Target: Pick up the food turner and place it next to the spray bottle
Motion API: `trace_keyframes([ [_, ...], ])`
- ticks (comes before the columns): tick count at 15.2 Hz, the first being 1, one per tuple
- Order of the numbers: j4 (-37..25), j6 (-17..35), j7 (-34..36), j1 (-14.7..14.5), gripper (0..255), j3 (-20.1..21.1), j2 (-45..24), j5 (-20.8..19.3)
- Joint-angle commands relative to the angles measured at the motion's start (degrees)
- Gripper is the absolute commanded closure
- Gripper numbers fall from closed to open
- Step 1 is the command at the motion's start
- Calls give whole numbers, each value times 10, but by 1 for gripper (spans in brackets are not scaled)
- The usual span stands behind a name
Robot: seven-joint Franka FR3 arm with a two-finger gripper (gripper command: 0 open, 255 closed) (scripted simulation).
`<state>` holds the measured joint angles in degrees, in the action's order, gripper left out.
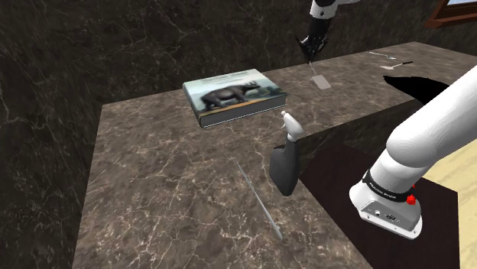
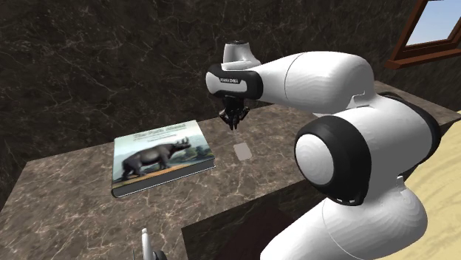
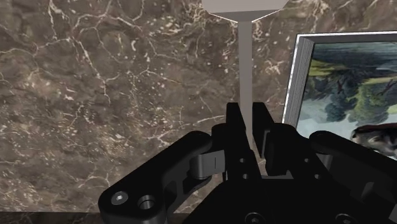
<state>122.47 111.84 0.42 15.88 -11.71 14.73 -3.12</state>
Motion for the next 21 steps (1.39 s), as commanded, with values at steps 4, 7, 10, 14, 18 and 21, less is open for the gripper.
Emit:
trace_keyframes([
  [4, -34, -39, 1, -1, 255, 2, 5, 0],
  [7, -56, -62, 0, -1, 255, 3, 6, 0],
  [10, -80, -85, 0, -1, 255, 3, 5, 1],
  [14, -114, -116, 0, -2, 255, 4, 2, 2],
  [18, -149, -147, -1, -3, 255, 4, -2, 3],
  [21, -178, -171, -2, -3, 255, 4, -7, 4],
])
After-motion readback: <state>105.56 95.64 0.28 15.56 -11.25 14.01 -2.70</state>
